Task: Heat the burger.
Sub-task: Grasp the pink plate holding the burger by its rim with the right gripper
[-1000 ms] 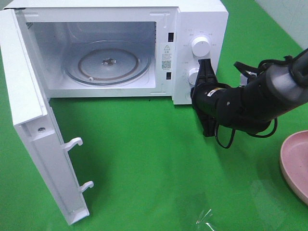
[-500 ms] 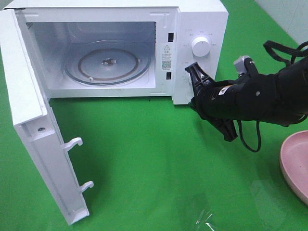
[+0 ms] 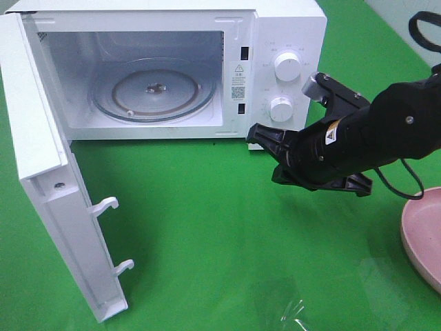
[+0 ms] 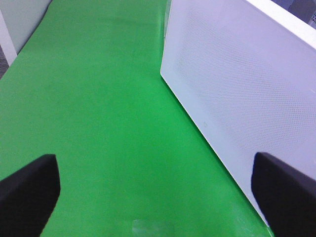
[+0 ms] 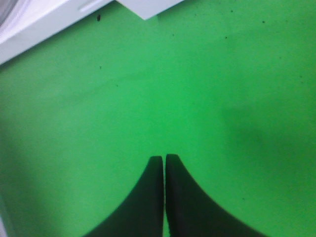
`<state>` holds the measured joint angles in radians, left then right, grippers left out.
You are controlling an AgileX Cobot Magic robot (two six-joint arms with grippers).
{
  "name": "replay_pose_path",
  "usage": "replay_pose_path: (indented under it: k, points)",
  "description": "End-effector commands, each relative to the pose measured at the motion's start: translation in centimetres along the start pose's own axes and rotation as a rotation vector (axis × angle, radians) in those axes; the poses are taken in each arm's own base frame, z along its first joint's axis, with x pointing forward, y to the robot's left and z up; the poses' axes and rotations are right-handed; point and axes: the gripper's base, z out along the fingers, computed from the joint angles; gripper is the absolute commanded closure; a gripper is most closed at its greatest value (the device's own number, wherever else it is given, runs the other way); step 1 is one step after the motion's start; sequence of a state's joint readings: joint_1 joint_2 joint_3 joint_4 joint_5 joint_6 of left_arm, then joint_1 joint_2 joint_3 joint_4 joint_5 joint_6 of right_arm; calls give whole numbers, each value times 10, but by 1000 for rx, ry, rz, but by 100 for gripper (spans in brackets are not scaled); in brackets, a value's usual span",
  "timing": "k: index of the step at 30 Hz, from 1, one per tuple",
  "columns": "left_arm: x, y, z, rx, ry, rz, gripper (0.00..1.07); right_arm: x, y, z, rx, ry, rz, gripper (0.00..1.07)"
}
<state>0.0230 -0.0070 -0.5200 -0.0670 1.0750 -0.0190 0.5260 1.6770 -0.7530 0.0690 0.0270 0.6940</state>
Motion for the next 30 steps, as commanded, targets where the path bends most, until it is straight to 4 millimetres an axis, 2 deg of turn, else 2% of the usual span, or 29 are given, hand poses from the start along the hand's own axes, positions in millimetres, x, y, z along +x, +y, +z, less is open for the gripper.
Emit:
replay_pose_path:
  k: [1, 3, 6, 8, 10, 14, 17, 21, 23, 30]
  points:
    - [1, -1, -1, 9, -19, -3, 9, 0, -1, -10, 32, 32, -111, 103]
    - [1, -1, -1, 9, -19, -3, 9, 0, -3, -26, 83, 77, -230, 102]
    - [1, -1, -1, 9, -19, -3, 9, 1, -4, -30, 94, 88, -254, 101]
    - [1, -1, -1, 9, -19, -3, 9, 1, -6, -38, 119, 111, -298, 101]
    - [1, -1, -1, 9, -19, -3, 9, 3, -10, -54, 169, 167, -390, 100]
    - [1, -1, -1, 9, -19, -3, 9, 5, -14, -68, 207, 220, -467, 99]
    - [1, -1, -1, 9, -19, -3, 9, 6, -15, -72, 216, 234, -485, 98]
    - [1, -1, -1, 9, -19, -3, 9, 9, -19, -86, 250, 288, -524, 98]
    - [1, -1, -1, 9, -19, -3, 9, 11, -22, -99, 279, 337, -558, 97]
    - [1, -1, -1, 9, -19, -3, 9, 9, -26, -116, 312, 332, -635, 94]
